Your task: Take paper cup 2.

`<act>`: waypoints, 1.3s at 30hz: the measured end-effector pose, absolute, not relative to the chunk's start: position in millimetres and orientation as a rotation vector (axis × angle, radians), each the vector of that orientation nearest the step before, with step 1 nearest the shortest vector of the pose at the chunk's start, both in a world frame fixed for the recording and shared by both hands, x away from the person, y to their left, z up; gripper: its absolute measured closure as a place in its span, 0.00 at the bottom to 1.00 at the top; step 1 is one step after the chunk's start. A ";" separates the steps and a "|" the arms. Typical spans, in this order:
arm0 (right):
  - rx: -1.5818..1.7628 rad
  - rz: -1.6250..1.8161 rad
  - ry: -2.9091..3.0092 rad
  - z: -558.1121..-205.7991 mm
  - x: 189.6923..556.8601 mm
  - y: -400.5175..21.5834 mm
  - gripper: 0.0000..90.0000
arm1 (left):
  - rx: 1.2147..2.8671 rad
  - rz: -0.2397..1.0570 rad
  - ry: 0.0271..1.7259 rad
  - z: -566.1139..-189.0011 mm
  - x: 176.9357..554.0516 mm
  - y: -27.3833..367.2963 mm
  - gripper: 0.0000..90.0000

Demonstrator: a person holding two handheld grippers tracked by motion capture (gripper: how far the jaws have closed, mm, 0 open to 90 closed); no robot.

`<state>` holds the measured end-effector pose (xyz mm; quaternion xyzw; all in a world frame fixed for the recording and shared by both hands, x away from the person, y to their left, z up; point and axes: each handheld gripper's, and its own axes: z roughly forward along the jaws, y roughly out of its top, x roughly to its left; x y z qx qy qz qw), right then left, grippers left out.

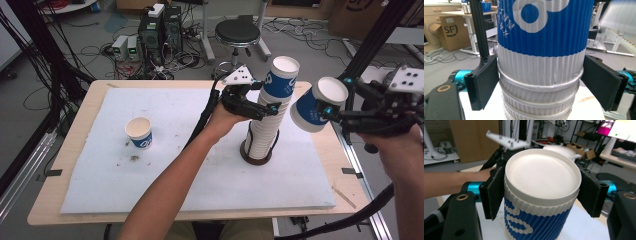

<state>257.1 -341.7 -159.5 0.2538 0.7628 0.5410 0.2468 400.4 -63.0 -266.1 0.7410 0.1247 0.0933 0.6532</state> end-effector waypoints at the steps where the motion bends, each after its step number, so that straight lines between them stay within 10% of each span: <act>1: 0.694 1.478 2.092 -164.8 255.9 -341.1 0.32 | 1.665 0.208 0.282 -266.1 399.9 -62.2 0.17; 39: 0.619 1.554 2.298 -285.2 265.3 -258.6 0.32 | 1.632 0.291 0.454 -318.0 321.3 106.9 0.16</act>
